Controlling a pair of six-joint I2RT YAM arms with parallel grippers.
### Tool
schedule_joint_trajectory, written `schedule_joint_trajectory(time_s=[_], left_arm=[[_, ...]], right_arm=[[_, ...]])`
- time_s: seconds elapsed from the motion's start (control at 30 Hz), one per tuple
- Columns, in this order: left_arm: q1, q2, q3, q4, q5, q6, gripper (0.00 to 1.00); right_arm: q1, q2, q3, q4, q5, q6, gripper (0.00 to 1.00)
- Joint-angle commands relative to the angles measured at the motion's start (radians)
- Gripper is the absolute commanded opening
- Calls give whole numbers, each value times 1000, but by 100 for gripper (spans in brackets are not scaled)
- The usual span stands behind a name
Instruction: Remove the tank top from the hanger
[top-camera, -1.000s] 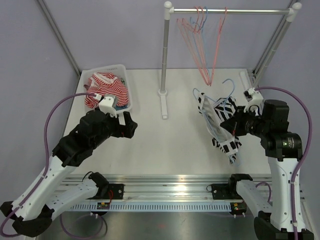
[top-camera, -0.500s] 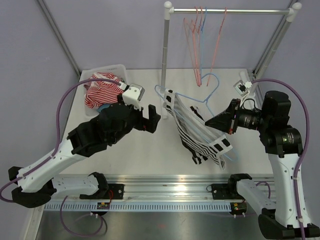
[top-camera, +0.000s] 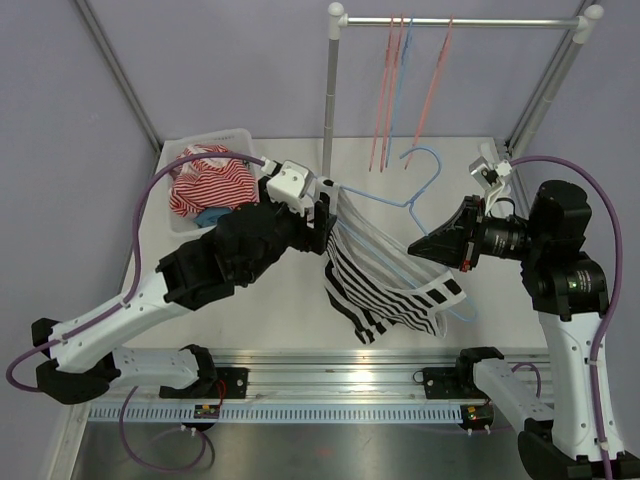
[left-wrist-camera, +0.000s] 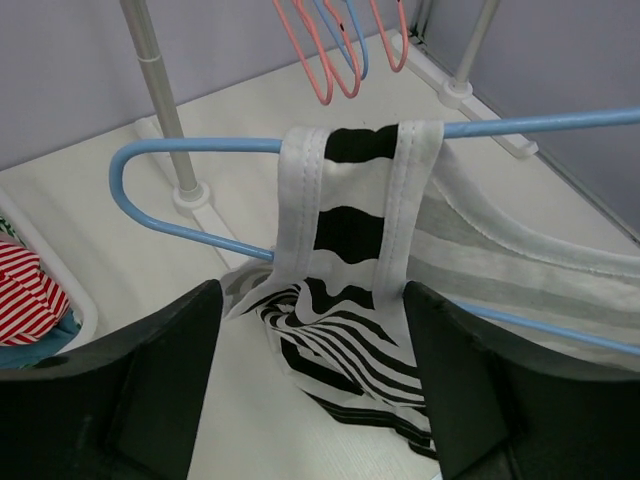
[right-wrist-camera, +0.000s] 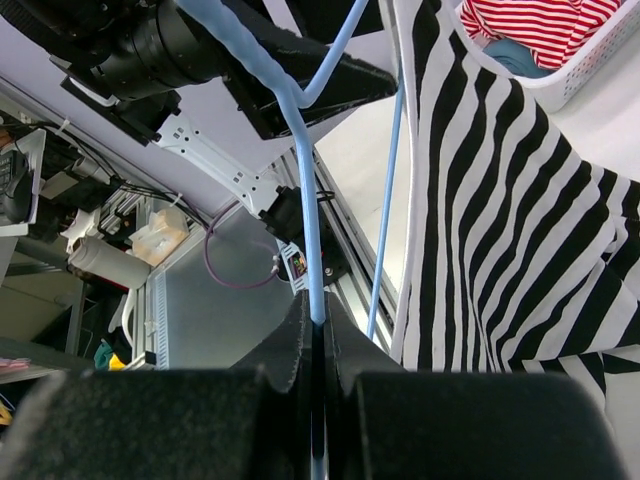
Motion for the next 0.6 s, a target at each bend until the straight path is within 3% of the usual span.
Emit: schedule_joint_trajectory(time_s=[0.0,0.07,0.13,0.3,0.43,0.57], left_arm=[[-6,11,25,106,-79,31,72],[-6,19,21,115,-91,37,63],[-6,26,22,117,-108,39,47],[-6,31,24,118,-148,43,29],[-5,28,22,123,-212,48,3],[-3,20,24,97,-333,28,0]], right_arm=[[11,-20,37,54,-49,16,0],[14,-24,32,53,-54,8,0],[14,-26,32,48,-54,2,0],[14,-27,28,39,-46,-9,0],[17,-31,23,25,-39,-24,0],[19,-24,28,-53,-2,-88,0]])
